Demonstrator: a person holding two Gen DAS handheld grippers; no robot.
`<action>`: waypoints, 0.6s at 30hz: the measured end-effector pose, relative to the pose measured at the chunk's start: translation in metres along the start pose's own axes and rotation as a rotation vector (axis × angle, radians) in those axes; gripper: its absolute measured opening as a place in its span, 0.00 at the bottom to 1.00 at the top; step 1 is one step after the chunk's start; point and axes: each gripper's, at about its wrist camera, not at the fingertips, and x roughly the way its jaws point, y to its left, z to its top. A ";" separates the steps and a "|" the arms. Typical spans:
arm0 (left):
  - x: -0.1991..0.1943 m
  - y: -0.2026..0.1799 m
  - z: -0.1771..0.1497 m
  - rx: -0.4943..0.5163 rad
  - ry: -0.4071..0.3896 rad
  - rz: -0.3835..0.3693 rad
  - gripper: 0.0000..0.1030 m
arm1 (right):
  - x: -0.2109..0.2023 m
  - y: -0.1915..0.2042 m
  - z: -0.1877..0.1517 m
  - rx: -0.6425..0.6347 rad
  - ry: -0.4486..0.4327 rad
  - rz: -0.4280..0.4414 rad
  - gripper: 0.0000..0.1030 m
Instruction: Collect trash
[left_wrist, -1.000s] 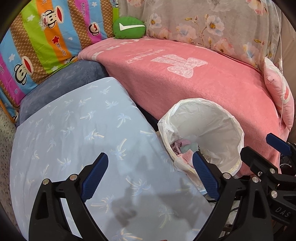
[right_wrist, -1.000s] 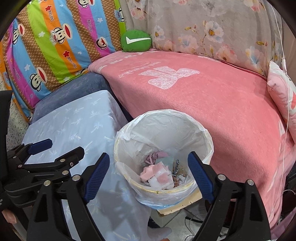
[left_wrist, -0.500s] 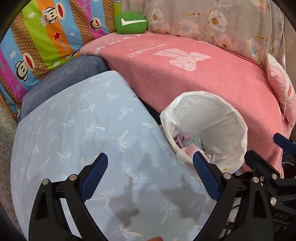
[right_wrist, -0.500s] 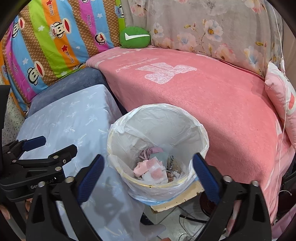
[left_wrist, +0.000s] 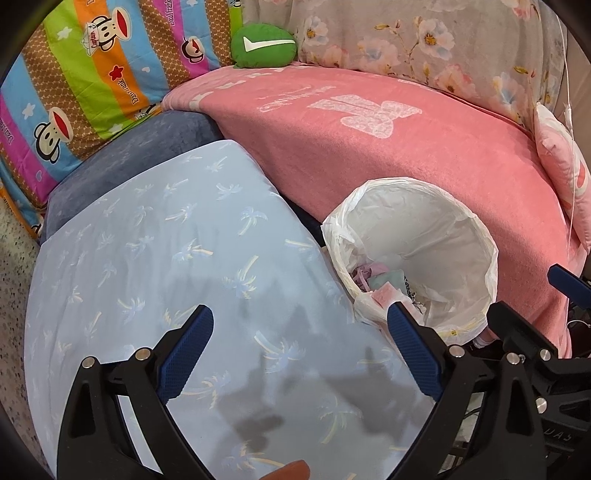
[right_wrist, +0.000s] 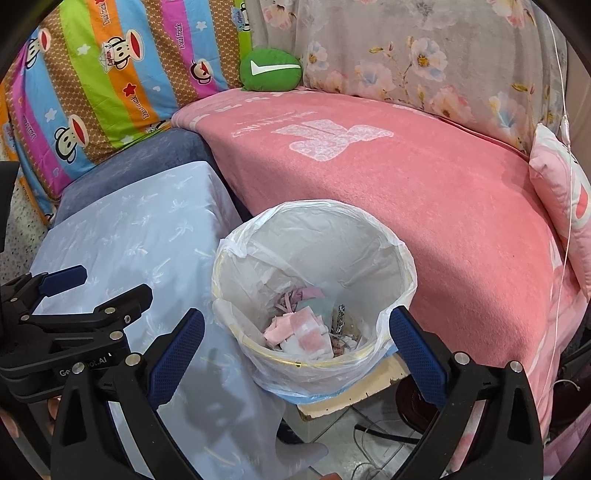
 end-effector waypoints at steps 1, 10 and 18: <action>0.000 0.000 -0.001 0.001 -0.001 0.002 0.88 | 0.000 0.000 0.000 0.001 -0.001 -0.004 0.95; 0.000 -0.002 -0.004 -0.006 0.001 0.016 0.88 | -0.001 -0.002 -0.004 -0.006 0.004 -0.037 0.95; -0.001 -0.003 -0.005 -0.014 0.002 0.026 0.88 | -0.001 -0.001 -0.008 -0.004 0.011 -0.041 0.95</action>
